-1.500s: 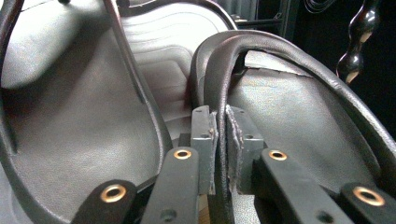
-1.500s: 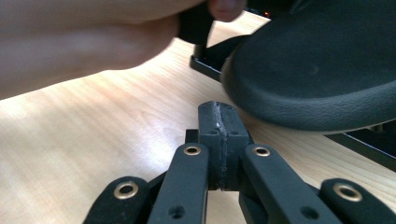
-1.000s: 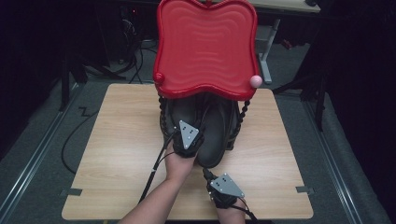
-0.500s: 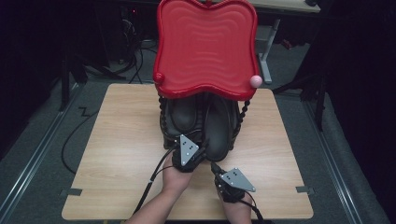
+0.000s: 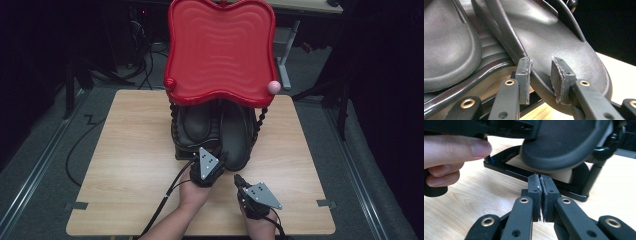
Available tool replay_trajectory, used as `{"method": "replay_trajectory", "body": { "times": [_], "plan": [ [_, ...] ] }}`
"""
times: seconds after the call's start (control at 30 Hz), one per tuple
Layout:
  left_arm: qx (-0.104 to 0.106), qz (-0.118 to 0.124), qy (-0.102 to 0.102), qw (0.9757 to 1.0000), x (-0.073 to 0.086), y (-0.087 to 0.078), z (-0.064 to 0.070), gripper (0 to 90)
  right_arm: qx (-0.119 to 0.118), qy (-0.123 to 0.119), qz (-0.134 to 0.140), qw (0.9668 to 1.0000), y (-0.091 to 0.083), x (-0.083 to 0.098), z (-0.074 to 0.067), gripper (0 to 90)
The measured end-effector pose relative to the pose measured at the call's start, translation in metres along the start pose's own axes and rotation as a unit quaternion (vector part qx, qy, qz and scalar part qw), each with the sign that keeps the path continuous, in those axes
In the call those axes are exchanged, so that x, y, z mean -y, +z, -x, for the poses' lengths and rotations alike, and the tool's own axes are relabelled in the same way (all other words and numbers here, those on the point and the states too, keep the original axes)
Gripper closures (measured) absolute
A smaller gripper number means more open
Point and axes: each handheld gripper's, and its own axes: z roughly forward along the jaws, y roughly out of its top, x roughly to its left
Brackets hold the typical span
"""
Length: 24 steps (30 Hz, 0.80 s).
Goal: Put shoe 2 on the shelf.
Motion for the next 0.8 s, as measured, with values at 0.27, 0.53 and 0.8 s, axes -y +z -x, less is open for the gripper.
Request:
{"method": "replay_trajectory", "body": {
  "times": [0.27,0.53,0.8],
  "plan": [
    [-0.002,0.001,-0.005,1.0000,-0.001,0.001,-0.003,68.7,0.004,0.014,0.007,0.9999,0.009,-0.006,0.008,87.6],
    [0.007,0.011,0.004,0.9999,0.000,-0.020,-0.006,63.2,-0.001,0.026,0.015,0.9996,0.020,-0.014,0.012,87.5],
    [0.005,0.011,0.025,0.9996,0.010,-0.051,-0.019,60.2,-0.002,0.032,0.019,0.9993,0.031,-0.021,0.012,87.4]
  ]
}}
